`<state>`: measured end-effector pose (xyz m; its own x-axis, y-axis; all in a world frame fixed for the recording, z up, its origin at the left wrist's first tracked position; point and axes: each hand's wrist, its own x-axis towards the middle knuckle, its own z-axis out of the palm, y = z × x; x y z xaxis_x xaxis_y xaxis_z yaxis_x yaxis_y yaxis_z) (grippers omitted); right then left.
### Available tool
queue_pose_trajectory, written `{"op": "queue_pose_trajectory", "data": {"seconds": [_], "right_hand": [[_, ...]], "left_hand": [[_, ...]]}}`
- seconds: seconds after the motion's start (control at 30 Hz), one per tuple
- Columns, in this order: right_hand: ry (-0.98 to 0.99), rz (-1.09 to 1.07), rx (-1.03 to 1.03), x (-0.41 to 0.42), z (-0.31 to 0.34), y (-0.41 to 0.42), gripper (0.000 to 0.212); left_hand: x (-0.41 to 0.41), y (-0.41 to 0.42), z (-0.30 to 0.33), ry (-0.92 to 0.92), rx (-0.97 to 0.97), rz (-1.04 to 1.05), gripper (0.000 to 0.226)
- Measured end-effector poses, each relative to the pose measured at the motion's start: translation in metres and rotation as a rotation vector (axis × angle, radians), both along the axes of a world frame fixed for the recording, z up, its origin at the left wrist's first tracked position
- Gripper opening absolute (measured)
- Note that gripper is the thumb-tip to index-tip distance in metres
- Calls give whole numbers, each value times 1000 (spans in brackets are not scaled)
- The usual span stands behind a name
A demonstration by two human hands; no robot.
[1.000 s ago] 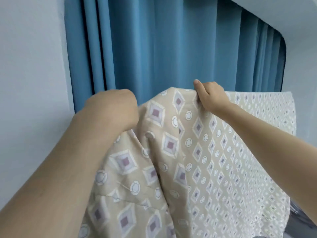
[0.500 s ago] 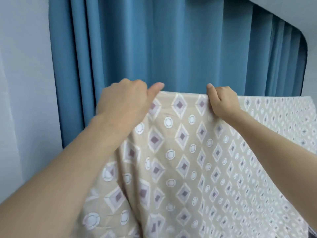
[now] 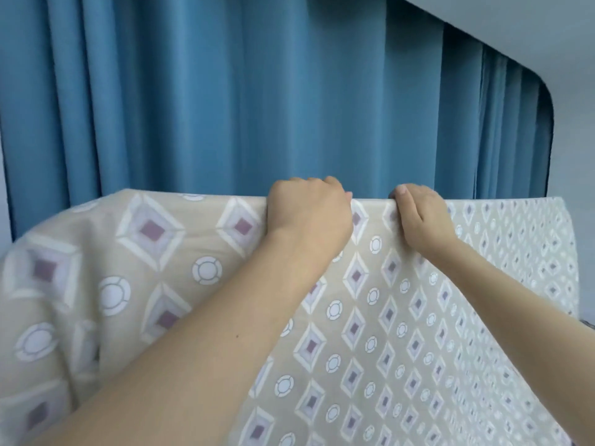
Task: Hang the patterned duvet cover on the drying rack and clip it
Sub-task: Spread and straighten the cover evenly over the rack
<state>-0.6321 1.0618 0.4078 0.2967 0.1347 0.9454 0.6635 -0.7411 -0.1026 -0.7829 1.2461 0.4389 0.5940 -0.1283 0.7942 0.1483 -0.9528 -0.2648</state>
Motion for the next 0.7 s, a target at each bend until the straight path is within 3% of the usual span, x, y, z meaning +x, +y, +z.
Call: {"op": "queue_pose_trajectory", "data": {"seconds": [0.13,0.3,0.4,0.53,0.7], "right_hand": [[10,-12,-96,17,-17,-41,47],[104,-103,-189,28,-30,-79,47],[122,-150,-171,33,-20,-105,41],[114,-110,-230,34,-12,-117,23],[62,-51,-231,43,-17,-110,28]], "left_hand": [[3,-15,-2,48,-72,-12,3],[17,-54,-9,100,9,-8,35],[24,-85,1,162,-63,-41,25],[28,-94,13,215,-26,16,30],[31,-104,16,366,-106,49,13]]}}
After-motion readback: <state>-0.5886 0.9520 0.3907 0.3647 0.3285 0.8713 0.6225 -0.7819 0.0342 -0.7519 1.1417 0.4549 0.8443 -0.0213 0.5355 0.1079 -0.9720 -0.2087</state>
